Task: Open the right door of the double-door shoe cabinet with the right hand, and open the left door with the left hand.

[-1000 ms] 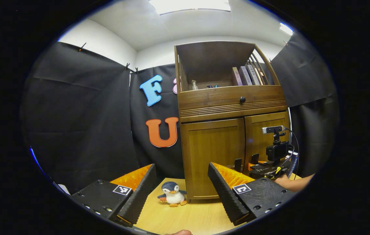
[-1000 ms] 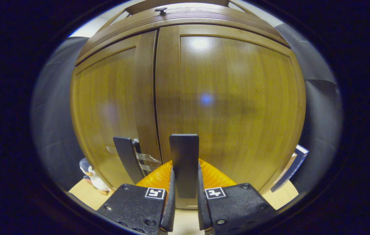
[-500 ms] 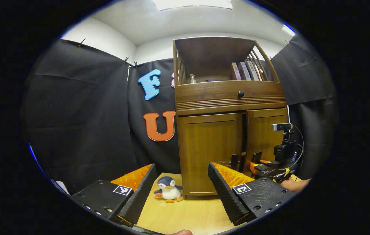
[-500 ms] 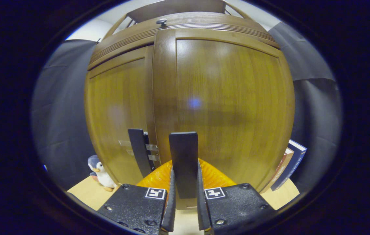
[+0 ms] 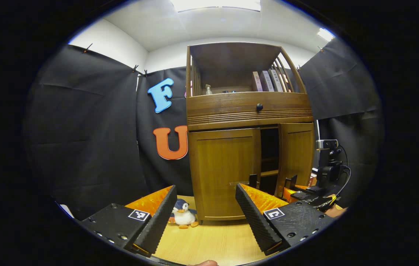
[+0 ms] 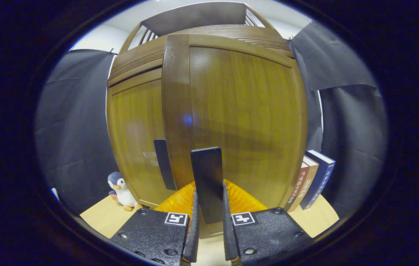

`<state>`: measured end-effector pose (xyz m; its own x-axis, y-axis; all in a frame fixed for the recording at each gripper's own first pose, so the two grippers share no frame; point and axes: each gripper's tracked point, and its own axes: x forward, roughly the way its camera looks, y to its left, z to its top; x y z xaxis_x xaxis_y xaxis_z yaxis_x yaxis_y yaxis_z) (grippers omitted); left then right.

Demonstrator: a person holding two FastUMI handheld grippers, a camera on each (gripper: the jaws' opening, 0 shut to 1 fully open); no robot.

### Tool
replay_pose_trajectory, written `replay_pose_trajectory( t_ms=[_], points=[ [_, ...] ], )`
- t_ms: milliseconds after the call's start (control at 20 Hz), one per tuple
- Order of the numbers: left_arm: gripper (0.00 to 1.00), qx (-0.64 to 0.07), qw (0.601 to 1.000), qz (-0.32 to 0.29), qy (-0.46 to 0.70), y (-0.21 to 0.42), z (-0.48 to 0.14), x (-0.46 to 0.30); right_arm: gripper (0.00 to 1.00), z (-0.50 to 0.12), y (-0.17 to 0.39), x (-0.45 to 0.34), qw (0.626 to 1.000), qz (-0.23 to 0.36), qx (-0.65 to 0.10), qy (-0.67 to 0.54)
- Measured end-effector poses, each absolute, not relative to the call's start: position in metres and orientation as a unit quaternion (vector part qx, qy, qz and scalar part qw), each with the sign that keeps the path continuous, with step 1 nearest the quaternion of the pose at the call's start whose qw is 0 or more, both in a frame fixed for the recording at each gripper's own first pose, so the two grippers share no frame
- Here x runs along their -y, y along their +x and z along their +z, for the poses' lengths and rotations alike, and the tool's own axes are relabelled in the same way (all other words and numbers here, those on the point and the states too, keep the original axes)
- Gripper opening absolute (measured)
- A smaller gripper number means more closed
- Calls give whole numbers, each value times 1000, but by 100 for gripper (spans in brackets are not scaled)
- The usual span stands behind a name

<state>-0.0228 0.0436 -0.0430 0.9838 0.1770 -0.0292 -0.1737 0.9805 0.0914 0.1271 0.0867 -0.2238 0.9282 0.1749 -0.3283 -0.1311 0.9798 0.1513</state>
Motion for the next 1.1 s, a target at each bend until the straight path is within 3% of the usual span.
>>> replay_pose_trajectory(
  t_ms=[550, 1100],
  points=[
    [96, -28, 998, 20, 48, -13, -53, 12, 25, -216, 68, -26, 983, 49, -168, 54],
    [96, -46, 998, -6, 41, -7, -63, 40, 19, -214, 37, 38, 985, 12, -165, 49]
  ],
)
